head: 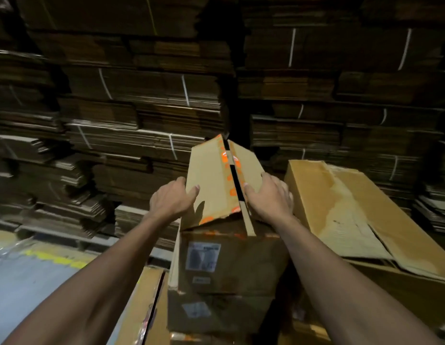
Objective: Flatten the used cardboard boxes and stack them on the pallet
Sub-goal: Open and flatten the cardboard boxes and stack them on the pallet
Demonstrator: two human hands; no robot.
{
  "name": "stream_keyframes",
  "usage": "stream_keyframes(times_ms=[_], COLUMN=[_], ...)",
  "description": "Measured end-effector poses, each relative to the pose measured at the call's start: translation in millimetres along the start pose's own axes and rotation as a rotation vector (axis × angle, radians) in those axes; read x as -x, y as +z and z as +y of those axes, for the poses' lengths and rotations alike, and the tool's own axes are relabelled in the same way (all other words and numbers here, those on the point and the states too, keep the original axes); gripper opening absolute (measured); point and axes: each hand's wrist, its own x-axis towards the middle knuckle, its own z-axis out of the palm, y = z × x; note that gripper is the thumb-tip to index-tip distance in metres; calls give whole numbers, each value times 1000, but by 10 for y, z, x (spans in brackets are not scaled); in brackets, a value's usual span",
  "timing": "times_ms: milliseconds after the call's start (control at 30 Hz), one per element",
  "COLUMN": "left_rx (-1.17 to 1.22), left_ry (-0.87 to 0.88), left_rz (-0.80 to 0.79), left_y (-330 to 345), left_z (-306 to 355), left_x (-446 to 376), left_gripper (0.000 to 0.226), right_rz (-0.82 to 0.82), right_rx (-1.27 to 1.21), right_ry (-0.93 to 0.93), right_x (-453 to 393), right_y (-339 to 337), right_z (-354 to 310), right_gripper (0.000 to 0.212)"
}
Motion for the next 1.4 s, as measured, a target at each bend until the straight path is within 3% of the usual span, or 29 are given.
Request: stream_keyframes(times_ms=[333,467,633,700,933,1033,1133,1200,1400], left_rx=[48,89,384,467,723,854,936,941,894], left_ry=[-7,-69,-226,-258,-338,-316,-284,-294,-309], left_rz=[-95,-157,-259,-286,-339,-333,-335,-328,-319], left_y=[516,684,864,924,1329,1186,1115,1086,851], left_z=[-58,-186,-323,-393,-636,-470,-396,-391,-352], left_x=[-1487,-1703,-1758,-1807,-2088,-1955,-1899,-1874,-1724], left_gripper=[64,72,98,98,99,95,84,86,84], right_rz=[-176,-317,-450,-473,-448,-459,-432,-414,-380], right_rx=[81,19,-102,-199,-382,-408,-377,-353,-291], right_ry=[153,286,375,393,401,413,411,411,366], right_x=[-1430,-1787,-2077,-2225,-2110,-2086,-2092,-2122,-2060], right_y=[516,646,863,1057,968,956,1020,1097,1091], right_z=[314,520,809,1037,971,997,1025,1117,1112], right_gripper=[63,86,118,126,123,107,109,119,119])
